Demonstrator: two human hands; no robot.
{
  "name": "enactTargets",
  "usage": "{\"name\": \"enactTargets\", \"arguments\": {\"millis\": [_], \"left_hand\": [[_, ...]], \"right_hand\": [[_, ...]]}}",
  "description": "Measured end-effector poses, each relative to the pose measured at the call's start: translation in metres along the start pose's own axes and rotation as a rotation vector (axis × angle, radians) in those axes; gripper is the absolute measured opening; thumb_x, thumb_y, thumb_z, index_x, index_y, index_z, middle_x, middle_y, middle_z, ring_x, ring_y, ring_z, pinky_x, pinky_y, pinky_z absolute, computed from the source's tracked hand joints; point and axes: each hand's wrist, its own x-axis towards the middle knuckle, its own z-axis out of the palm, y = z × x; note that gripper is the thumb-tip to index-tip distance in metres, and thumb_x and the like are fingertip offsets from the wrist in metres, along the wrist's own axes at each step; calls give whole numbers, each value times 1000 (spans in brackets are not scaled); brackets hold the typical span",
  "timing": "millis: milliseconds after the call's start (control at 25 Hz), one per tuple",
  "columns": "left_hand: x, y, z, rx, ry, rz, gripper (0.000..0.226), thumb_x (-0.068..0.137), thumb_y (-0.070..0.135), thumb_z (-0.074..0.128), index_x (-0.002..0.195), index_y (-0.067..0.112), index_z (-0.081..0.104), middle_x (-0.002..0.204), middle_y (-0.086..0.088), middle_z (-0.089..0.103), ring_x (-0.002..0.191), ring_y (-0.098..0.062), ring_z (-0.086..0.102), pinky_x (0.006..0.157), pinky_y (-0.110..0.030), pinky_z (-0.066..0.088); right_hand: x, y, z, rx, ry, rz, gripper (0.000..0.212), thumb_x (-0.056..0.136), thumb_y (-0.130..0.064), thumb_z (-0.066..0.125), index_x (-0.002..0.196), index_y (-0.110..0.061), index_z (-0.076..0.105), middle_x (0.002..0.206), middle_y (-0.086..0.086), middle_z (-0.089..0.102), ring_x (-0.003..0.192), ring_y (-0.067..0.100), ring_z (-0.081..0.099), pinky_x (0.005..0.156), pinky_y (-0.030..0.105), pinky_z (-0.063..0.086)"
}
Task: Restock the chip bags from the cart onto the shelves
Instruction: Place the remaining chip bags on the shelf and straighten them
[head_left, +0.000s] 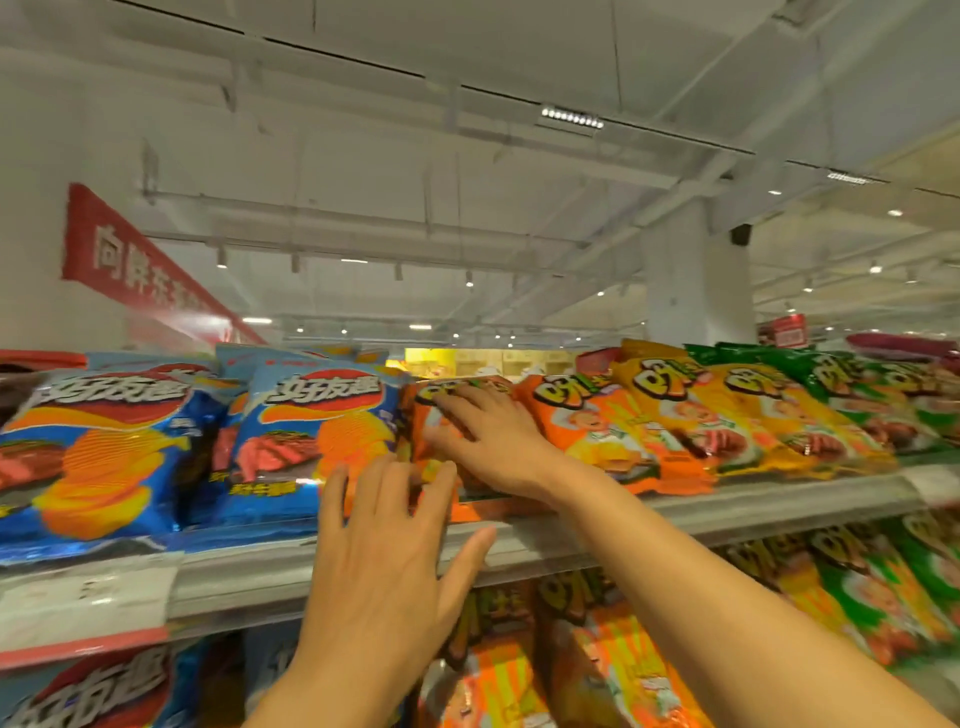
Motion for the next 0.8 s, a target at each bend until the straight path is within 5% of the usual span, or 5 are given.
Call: {"name": "enactTargets", "arguments": {"millis": [120, 280, 440, 600, 800], "left_hand": [[11, 32, 6, -57, 74, 55, 65, 92, 59, 40, 128, 14, 68, 132, -13, 62, 134, -36, 52, 111, -60, 32], [27, 81, 19, -20, 88, 143, 68, 94, 60, 37, 134, 13, 65, 142, -9, 59, 139, -34, 49, 110, -60, 36], [32, 108, 37, 48, -60, 54, 70, 95, 65, 29, 134, 20, 66, 136, 2, 65, 137, -25, 53, 111, -51, 23], [40, 120, 43, 60, -76, -61, 60, 94, 66, 31, 119, 29, 71, 117, 10, 68, 127, -19, 59, 116, -56, 28], [58, 182, 56, 9, -35, -52, 60, 98, 60, 34, 136, 24, 62, 140, 2, 56, 142, -21, 44, 120, -56, 22]], "right_hand": [[-18, 19, -27, 286, 60, -79, 45, 104, -28, 50, 147, -16, 47, 150, 9, 48, 140, 20, 38, 111, 25, 25], [-63, 89, -53, 85, 98, -34, 41, 103, -30, 49, 143, -21, 52, 144, 3, 52, 135, 19, 44, 111, 34, 34], [-103, 145, -46, -131, 87, -43, 46, 101, -52, 39, 146, -41, 43, 155, -13, 38, 147, 14, 25, 120, 46, 22], [-113, 178, -35, -100, 0, -118, 58, 100, -62, 27, 155, -42, 24, 166, -13, 15, 154, 11, 0, 125, 43, 11], [-131, 201, -43, 47, 66, -230, 56, 101, -56, 33, 154, -40, 24, 165, -14, 16, 153, 8, -1, 125, 35, 7]]}}
